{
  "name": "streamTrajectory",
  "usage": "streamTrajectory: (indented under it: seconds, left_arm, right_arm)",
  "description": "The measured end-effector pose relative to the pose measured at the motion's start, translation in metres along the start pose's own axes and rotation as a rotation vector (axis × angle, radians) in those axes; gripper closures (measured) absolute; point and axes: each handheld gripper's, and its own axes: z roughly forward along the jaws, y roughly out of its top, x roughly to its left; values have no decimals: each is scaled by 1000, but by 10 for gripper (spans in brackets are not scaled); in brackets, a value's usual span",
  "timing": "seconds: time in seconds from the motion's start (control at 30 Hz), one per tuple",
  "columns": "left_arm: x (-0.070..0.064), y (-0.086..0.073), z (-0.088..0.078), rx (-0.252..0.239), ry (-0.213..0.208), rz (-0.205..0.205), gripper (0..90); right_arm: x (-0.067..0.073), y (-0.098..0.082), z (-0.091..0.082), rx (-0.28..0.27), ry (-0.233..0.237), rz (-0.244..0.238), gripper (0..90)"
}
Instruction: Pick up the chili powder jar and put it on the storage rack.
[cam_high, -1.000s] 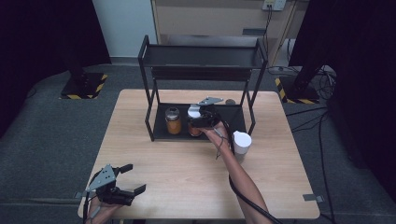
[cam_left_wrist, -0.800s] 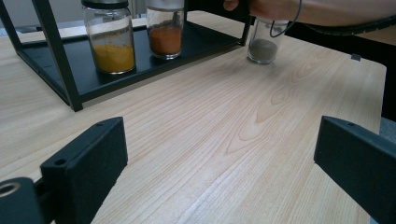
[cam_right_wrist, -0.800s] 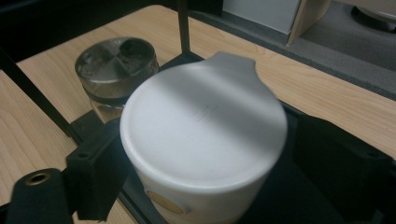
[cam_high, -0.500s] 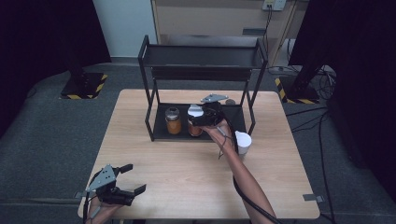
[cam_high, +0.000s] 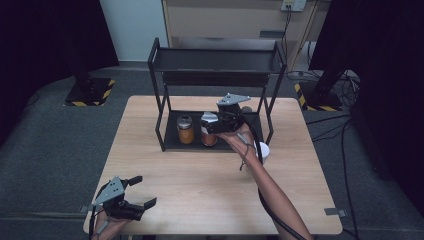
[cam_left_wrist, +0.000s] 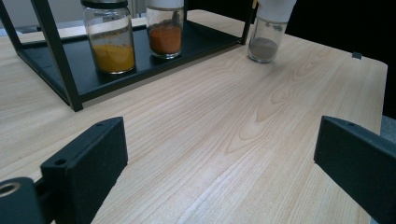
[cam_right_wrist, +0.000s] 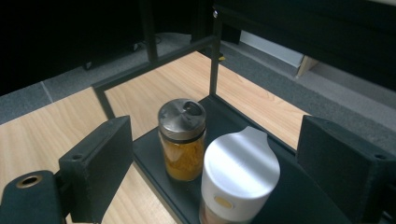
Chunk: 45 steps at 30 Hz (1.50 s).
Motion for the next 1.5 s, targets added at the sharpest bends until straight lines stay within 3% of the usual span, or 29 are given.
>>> streamTrajectory:
  seconds: [0.13,0.43,0.67,1.07,1.5]
  left_arm:
    - [0,0,0,-2,0,-2,19]
    - [-1,0,0,0,2,1,19]
    - [0,0,0,-1,2,-2,19]
    - [-1,0,0,0,7,-6,18]
    - [-1,0,-1,-4,10,-8,18]
  right_arm:
    - [4,2,-19,-13,8,-28,110]
    - [4,-11,-65,-60,39,-16,110]
    - [8,-23,-95,-80,37,-30,103]
    - [17,-56,-144,-102,32,-26,96]
    - [33,-96,-182,-124,-5,-20,87]
